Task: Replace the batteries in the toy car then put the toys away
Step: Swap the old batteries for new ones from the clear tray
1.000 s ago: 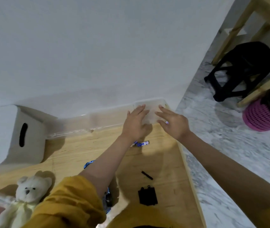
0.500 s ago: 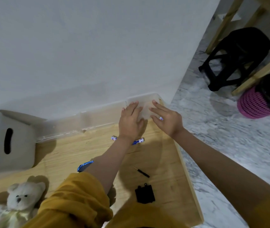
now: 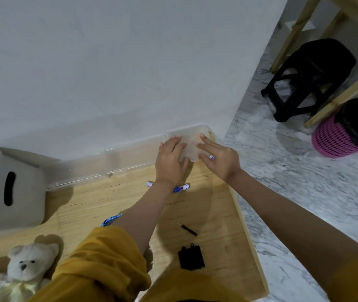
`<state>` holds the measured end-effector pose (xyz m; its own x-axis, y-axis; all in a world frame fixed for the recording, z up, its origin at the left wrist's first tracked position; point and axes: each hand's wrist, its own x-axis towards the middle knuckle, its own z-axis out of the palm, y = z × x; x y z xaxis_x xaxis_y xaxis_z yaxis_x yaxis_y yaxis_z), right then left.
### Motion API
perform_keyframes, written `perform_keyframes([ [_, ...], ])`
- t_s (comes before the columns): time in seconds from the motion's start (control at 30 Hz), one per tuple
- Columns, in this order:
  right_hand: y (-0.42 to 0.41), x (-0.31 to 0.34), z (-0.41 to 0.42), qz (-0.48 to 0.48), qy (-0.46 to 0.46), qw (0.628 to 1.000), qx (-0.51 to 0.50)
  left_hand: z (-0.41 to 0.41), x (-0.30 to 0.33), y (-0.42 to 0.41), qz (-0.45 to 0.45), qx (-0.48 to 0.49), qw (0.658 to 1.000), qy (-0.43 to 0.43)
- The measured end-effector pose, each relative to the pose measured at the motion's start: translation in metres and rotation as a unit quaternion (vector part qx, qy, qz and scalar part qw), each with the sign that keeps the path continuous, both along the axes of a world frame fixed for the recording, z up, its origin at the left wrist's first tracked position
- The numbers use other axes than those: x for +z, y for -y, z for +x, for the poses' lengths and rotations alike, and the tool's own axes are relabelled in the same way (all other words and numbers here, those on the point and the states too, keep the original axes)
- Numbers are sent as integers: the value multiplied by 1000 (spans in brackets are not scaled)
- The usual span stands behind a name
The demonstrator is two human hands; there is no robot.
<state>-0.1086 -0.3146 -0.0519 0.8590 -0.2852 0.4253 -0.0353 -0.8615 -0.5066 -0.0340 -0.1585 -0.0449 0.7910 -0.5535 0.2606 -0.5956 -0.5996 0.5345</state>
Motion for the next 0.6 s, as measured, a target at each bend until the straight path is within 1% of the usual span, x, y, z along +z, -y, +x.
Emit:
perform_keyframes([
  [0.1, 1, 4, 0, 3, -24, 1000, 10, 1, 2, 1, -1, -12, 1000, 1],
  [0.27, 6, 9, 0, 14, -66, 998, 16, 8, 2, -8, 41, -60, 997, 21],
  [0.37, 9, 12, 1, -3, -76, 997, 26, 9, 3, -15, 56, -83, 995, 27],
  [0.43, 11, 15, 4, -11, -90, 995, 32, 12, 7, -15, 78, -89, 993, 28],
  [0.53, 15, 22, 8, -8, -133, 990, 39, 14, 12, -12, 134, -94, 986, 34],
  [0.6, 16, 28, 10, 7, -147, 989, 33, 14, 14, -11, 150, -95, 984, 31],
])
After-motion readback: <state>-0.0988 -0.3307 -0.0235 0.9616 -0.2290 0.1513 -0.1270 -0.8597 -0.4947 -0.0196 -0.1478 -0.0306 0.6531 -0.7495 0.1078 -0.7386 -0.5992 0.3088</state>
